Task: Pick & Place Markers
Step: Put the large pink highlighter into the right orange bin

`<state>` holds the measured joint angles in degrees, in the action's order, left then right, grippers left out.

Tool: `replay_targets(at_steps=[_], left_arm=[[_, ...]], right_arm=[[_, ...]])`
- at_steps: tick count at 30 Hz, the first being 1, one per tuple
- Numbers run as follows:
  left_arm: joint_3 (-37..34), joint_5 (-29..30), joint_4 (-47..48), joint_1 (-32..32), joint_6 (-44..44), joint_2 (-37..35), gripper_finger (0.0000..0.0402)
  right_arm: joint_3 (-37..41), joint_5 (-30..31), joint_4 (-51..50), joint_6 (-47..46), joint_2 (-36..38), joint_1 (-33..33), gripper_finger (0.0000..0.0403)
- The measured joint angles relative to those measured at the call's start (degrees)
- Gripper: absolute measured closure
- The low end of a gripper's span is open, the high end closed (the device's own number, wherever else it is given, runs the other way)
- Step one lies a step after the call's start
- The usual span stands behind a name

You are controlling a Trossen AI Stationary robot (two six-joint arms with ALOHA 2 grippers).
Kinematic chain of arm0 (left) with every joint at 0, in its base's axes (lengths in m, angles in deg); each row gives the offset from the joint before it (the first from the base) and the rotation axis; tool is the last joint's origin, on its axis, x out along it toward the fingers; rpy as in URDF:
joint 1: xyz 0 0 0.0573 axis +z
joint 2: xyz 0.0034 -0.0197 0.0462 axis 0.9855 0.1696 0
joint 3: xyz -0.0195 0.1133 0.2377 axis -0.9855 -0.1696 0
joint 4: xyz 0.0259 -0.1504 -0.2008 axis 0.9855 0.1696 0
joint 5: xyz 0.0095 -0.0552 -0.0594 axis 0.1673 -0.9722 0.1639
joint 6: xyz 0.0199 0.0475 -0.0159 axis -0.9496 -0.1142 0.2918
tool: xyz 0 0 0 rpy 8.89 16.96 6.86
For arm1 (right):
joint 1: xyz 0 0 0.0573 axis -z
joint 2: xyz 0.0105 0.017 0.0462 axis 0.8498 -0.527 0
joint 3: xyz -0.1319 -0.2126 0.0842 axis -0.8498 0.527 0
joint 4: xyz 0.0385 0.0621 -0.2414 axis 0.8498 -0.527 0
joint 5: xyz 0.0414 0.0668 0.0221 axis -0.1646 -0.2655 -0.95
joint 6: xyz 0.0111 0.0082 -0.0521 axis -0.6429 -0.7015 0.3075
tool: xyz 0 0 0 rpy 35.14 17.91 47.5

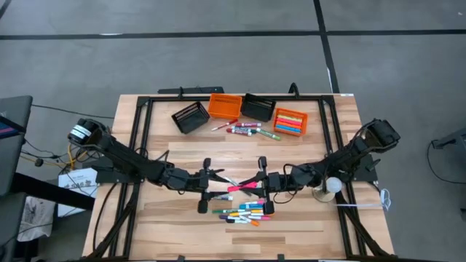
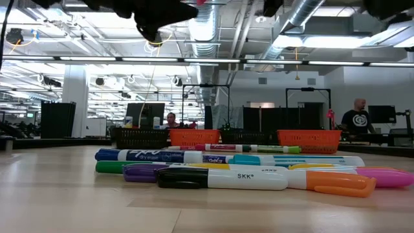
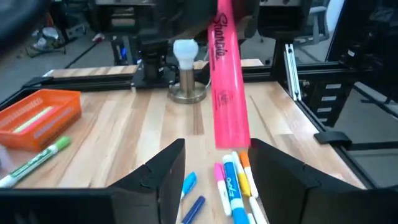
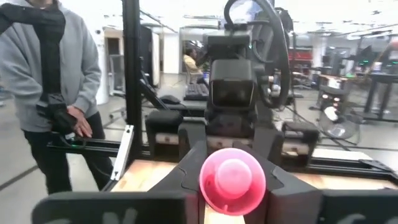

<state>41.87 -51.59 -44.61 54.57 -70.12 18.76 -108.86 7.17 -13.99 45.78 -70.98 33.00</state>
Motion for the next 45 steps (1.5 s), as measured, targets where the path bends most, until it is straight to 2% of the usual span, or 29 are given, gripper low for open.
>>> replay_targets(at_steps=[7, 14, 19, 21, 28, 35, 45], left_arm=[[0.0, 0.4, 9.9, -1.4, 3.8, -5.7, 0.0224], [0.0, 0.3, 12.0, -1.9, 4.3, -5.6, 0.0224], [0.0, 0.3, 12.1, -1.9, 4.3, -5.6, 0.0224], [0.0, 0.2, 12.1, -1.9, 4.3, -5.6, 0.0224], [0.0, 1.7, 12.3, -1.9, 4.3, -5.6, 0.0224], [-1.6, 1.8, 12.6, -1.7, 4.4, -5.5, 0.0224], [-3.7, 4.2, 11.8, 0.1, 8.4, -5.5, 0.0224]], right_arm=[[0.0, 10.5, -12.8, -0.1, 7.6, -3.3, 0.0347], [0.0, 24.1, -30.9, -6.1, 17.6, -5.6, 0.0351], [0.0, 35.2, -45.1, -12.6, 23.3, -4.9, 0.0351], [0.0, 37.3, -50.6, -15.6, 25.4, -3.5, 0.0351], [0.0, 37.3, -69.4, -26.1, 30.5, 5.0, 0.0351], [0.0, 36.5, -84.6, -32.4, 31.2, 17.3, 0.0351], [0.1, 27.0, -89.2, -30.2, 29.7, 36.0, 0.0351]])
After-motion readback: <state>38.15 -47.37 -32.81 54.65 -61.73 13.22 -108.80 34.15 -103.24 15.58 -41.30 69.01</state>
